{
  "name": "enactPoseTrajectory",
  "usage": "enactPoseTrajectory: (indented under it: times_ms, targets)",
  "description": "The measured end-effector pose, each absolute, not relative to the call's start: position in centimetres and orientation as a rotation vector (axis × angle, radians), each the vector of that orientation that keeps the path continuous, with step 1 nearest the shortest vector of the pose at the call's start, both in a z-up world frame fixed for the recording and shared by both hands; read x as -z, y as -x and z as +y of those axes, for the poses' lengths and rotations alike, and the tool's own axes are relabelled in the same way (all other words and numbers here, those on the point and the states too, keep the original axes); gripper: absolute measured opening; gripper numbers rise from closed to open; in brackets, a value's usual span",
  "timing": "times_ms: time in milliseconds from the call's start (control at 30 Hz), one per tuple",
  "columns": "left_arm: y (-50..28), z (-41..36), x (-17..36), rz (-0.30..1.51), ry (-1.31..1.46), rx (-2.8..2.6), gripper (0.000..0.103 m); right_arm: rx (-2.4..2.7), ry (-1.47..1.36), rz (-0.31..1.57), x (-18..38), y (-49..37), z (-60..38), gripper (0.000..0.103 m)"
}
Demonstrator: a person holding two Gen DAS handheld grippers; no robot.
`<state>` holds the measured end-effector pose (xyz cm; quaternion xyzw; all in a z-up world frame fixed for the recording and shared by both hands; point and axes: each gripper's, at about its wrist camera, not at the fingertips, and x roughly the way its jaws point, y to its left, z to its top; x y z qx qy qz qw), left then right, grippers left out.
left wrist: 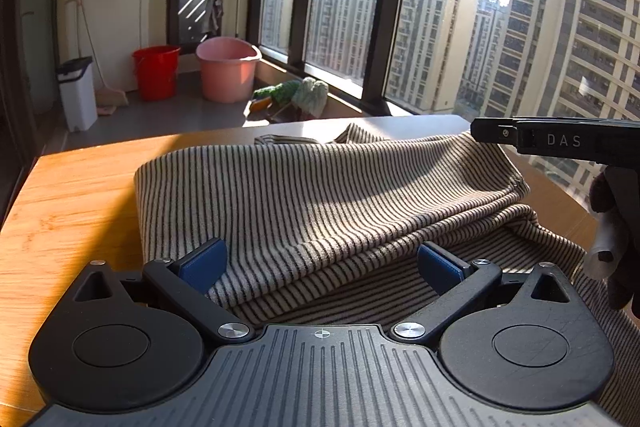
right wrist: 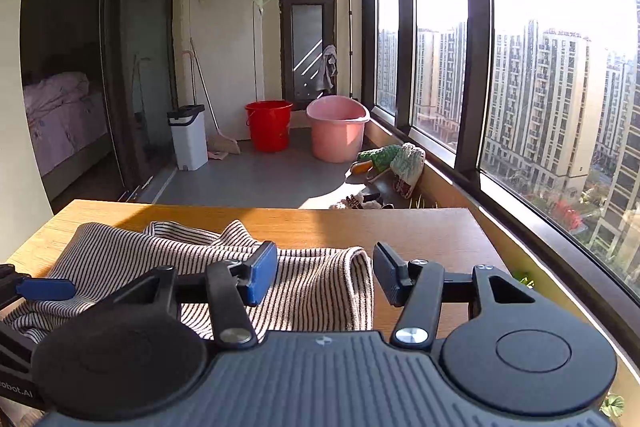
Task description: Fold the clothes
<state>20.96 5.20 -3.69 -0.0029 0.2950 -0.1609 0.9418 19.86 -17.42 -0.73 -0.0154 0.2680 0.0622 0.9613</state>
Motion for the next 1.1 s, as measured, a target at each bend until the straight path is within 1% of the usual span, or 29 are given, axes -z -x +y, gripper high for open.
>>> enactPoseTrajectory:
  times_ms: [100, 167, 200, 233, 300, 333, 467, 533, 600, 633, 667, 700, 733, 800, 867, 900, 1000, 1100]
  targets:
    - [-20.8, 5.3, 3.7, 0.598, 0.013, 0.331, 0.103, -0.112, 0.040, 0.628, 2.2, -21.3, -17.9, 0.060]
    - [-20.8, 5.6, 3.6, 0.594, 0.028, 0.336, 0.103, -0.128, 0.028, 0.620, 2.7, -21.1, -18.2, 0.060]
    - [-20.8, 5.7, 3.6, 0.592, 0.035, 0.339, 0.103, -0.138, 0.024, 0.608, 2.6, -20.9, -18.2, 0.053]
    - [-20.8, 5.8, 3.6, 0.592, 0.041, 0.340, 0.103, -0.148, 0.024, 0.599, 2.5, -20.7, -18.1, 0.033]
    - [-20.8, 5.9, 3.6, 0.588, 0.045, 0.341, 0.103, -0.162, 0.068, 0.562, 1.9, -20.0, -17.7, 0.015]
    - [-20.7, 6.0, 3.6, 0.583, 0.054, 0.342, 0.103, -0.178, 0.084, 0.541, 1.3, -19.7, -17.3, 0.013]
    - [-20.6, 7.0, 3.5, 0.564, 0.111, 0.336, 0.103, -0.228, 0.053, 0.469, -2.0, -19.4, -17.0, 0.012]
    - [-20.5, 7.2, 3.5, 0.558, 0.127, 0.333, 0.103, -0.232, 0.024, 0.462, -2.6, -20.0, -17.5, 0.012]
    - [-20.5, 7.2, 3.5, 0.559, 0.129, 0.339, 0.103, -0.218, -0.015, 0.527, -1.5, -21.2, -18.2, 0.012]
    - [-20.5, 7.2, 3.5, 0.561, 0.130, 0.343, 0.103, -0.198, -0.053, 0.593, 0.0, -21.9, -18.9, 0.013]
    - [-20.5, 7.2, 3.5, 0.562, 0.131, 0.347, 0.103, -0.185, -0.078, 0.653, 1.5, -22.4, -19.5, 0.014]
    - [-20.5, 7.2, 3.5, 0.562, 0.134, 0.350, 0.103, -0.177, -0.100, 0.656, 2.3, -22.3, -20.2, 0.020]
    - [-20.5, 7.2, 3.5, 0.563, 0.137, 0.352, 0.103, -0.169, -0.122, 0.652, 3.1, -22.0, -20.9, 0.032]
    - [-20.6, 7.3, 3.6, 0.565, 0.141, 0.354, 0.103, -0.157, -0.169, 0.668, 3.0, -21.9, -22.1, 0.038]
    - [-20.6, 7.3, 3.5, 0.566, 0.141, 0.352, 0.103, -0.139, -0.160, 0.653, 2.1, -21.3, -22.3, 0.039]
    - [-20.6, 7.3, 3.5, 0.567, 0.140, 0.351, 0.103, -0.127, -0.130, 0.619, 1.5, -20.8, -22.1, 0.039]
    - [-20.5, 7.2, 3.7, 0.566, 0.141, 0.350, 0.103, -0.173, -0.153, 0.533, -0.1, -19.0, -21.7, 0.039]
    - [-20.7, 7.3, 3.6, 0.563, 0.150, 0.347, 0.103, -0.262, -0.268, 0.534, 0.0, -18.5, -22.0, 0.039]
